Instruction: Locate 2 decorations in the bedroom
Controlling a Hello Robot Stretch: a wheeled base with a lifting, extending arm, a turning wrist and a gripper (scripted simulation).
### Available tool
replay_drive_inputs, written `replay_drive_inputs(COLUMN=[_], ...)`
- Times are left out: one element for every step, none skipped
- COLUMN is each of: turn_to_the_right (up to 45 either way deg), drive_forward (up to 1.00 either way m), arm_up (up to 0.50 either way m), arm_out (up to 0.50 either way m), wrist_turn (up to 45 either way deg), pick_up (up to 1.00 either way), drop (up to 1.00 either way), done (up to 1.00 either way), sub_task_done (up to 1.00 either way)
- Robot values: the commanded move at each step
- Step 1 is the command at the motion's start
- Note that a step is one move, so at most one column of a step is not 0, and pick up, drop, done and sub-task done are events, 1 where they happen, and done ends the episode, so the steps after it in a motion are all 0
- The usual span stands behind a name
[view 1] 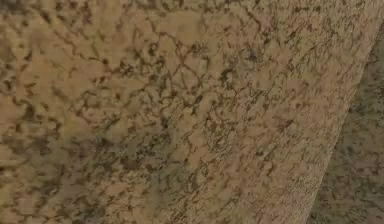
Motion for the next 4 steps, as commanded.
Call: replay_drive_inputs(turn_to_the_right=[45.0, 45.0, 42.0, 0.0], drive_forward=[0.00, 0.00, 0.00, 1.00], arm_up=[0.00, 0.00, 0.00, 0.00], arm_out=[0.00, 0.00, 0.00, 0.00], wrist_turn=[0.0, 0.0, 0.0, 0.0], pick_up=[0.00, 0.00, 0.00, 0.00], drop=[0.00, 0.00, 0.00, 0.00], done=[0.00, 0.00, 0.00, 0.00], sub_task_done=[0.00, 0.00, 0.00, 0.00])
